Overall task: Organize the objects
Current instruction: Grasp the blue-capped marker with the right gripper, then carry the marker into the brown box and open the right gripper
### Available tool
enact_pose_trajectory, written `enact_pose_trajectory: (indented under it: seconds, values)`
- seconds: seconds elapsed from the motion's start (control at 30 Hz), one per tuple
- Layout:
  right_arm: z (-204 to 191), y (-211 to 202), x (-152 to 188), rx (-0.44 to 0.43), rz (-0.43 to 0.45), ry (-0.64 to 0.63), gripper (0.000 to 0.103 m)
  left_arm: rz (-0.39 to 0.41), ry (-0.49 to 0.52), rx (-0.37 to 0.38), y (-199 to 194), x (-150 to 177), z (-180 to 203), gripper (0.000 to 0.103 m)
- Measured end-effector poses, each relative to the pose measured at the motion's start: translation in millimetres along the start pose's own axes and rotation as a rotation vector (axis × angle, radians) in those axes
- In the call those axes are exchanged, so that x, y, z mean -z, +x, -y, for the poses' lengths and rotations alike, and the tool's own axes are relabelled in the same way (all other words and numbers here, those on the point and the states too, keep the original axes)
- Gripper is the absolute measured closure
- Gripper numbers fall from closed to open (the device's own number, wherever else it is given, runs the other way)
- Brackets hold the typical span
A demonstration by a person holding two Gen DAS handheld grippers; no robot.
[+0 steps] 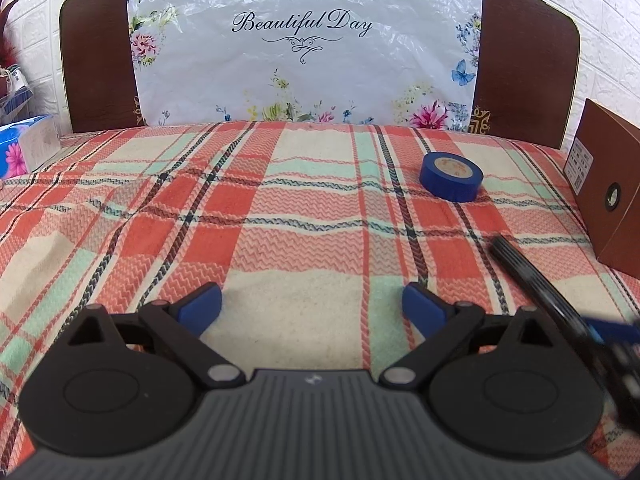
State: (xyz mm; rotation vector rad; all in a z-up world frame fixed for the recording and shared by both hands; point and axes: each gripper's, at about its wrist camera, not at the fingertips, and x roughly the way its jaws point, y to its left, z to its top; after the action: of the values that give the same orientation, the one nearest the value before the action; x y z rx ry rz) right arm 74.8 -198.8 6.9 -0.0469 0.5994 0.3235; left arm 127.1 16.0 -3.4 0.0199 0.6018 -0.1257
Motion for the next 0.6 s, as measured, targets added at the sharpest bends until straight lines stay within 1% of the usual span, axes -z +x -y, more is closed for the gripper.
enact_pose_trajectory:
  seconds: [0.13, 0.23, 0.3, 0.33, 0.37, 0.47, 0.5, 0.53, 0.6]
  values:
    - [0, -34, 25, 0.007, 0.002, 0.021, 0.085, -0.001, 0.004, -0.003, 0, 0, 1, 0.005]
    - [3, -52, 39, 0.022, 0.008, 0.050, 0.085, -0.007, 0.011, -0.016, -2, 0, 3, 0.004]
    - [6, -59, 44, 0.027, 0.011, 0.064, 0.085, -0.031, 0.009, -0.038, -6, -1, 6, 0.005]
    - [7, -61, 47, 0.029, 0.011, 0.067, 0.085, -0.059, -0.017, -0.036, -10, -2, 8, 0.006]
    - [7, -63, 48, 0.032, 0.012, 0.068, 0.085, -0.087, -0.049, -0.001, -17, -3, 10, 0.006]
    - [5, -68, 53, 0.034, 0.017, 0.064, 0.084, -0.158, -0.112, 0.168, -41, -6, 27, 0.016]
    - [5, -70, 54, 0.034, 0.019, 0.062, 0.083, -0.184, -0.118, 0.214, -46, -7, 36, 0.019]
    - [5, -71, 55, 0.032, 0.019, 0.062, 0.081, -0.211, -0.118, 0.255, -50, -8, 46, 0.020]
    - [4, -74, 57, 0.028, 0.020, 0.060, 0.080, -0.274, -0.110, 0.325, -53, -7, 68, 0.026]
